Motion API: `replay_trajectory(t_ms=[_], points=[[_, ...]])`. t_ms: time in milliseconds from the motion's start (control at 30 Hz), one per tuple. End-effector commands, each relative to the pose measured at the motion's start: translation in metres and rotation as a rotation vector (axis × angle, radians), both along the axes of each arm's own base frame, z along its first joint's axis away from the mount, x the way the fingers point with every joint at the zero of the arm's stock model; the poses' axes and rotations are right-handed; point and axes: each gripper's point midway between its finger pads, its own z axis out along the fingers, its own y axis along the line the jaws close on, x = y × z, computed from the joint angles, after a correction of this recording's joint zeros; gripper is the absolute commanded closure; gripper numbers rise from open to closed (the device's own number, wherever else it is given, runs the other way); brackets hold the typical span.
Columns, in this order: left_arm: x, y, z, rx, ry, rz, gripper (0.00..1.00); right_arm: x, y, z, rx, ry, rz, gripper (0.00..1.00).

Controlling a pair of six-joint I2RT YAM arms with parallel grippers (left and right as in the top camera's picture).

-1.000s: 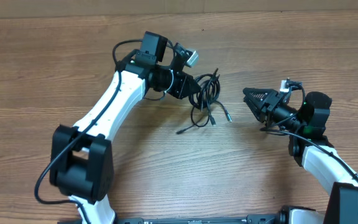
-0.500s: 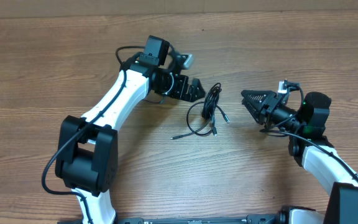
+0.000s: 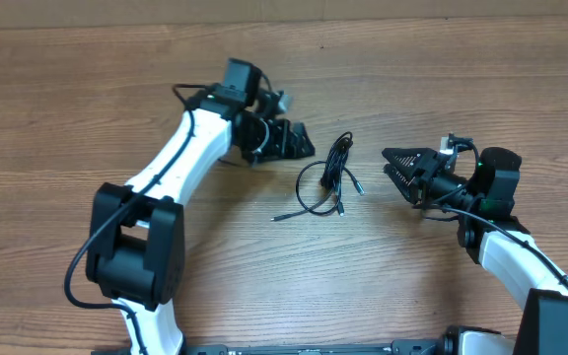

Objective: Untangle cables

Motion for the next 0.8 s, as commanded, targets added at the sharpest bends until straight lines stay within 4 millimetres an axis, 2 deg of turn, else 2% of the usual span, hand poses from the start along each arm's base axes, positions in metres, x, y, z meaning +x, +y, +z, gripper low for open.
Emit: replay_trajectory(t_ms=[0, 100, 200, 267, 333, 367, 433, 500, 567, 600, 767], points=[[-0.015, -0.022, 0.007, -0.053, -0.075, -0.167, 0.17, 0.002, -0.002, 0.001, -0.060, -0.049, 0.003, 0.52], [-0.016, -0.028, 0.000, 0.014, -0.101, -0.169, 0.17, 0.000, -0.007, -0.013, -0.089, 0.013, -0.028, 0.50], [-0.008, -0.022, -0.016, 0.201, -0.139, -0.081, 0.13, -0.003, -0.013, -0.029, -0.118, 0.088, -0.072, 0.46], [-0.004, -0.021, -0.020, 0.272, -0.172, -0.053, 0.12, -0.005, -0.017, -0.036, -0.132, 0.123, -0.092, 0.44], [-0.002, -0.026, -0.021, 0.310, -0.208, -0.040, 0.15, -0.007, -0.020, -0.042, -0.147, 0.153, -0.111, 0.38], [-0.002, -0.030, -0.021, 0.314, -0.225, -0.040, 0.19, -0.008, -0.022, -0.045, -0.156, 0.171, -0.122, 0.34], [-0.001, -0.040, -0.018, 0.307, -0.256, -0.045, 0.38, -0.010, -0.024, -0.051, -0.168, 0.200, -0.136, 0.19], [0.000, -0.048, -0.015, 0.291, -0.279, -0.052, 0.65, -0.014, -0.026, -0.057, -0.177, 0.234, -0.144, 0.03], [0.001, -0.052, -0.014, 0.283, -0.292, -0.056, 0.93, -0.020, -0.025, -0.062, -0.175, 0.270, -0.140, 0.00], [0.002, -0.052, -0.014, 0.281, -0.294, -0.055, 0.96, -0.023, -0.025, -0.065, -0.175, 0.289, -0.138, 0.00], [-0.002, -0.048, -0.016, 0.294, -0.276, -0.061, 0.96, -0.036, -0.023, -0.074, -0.172, 0.367, -0.130, 0.00]])
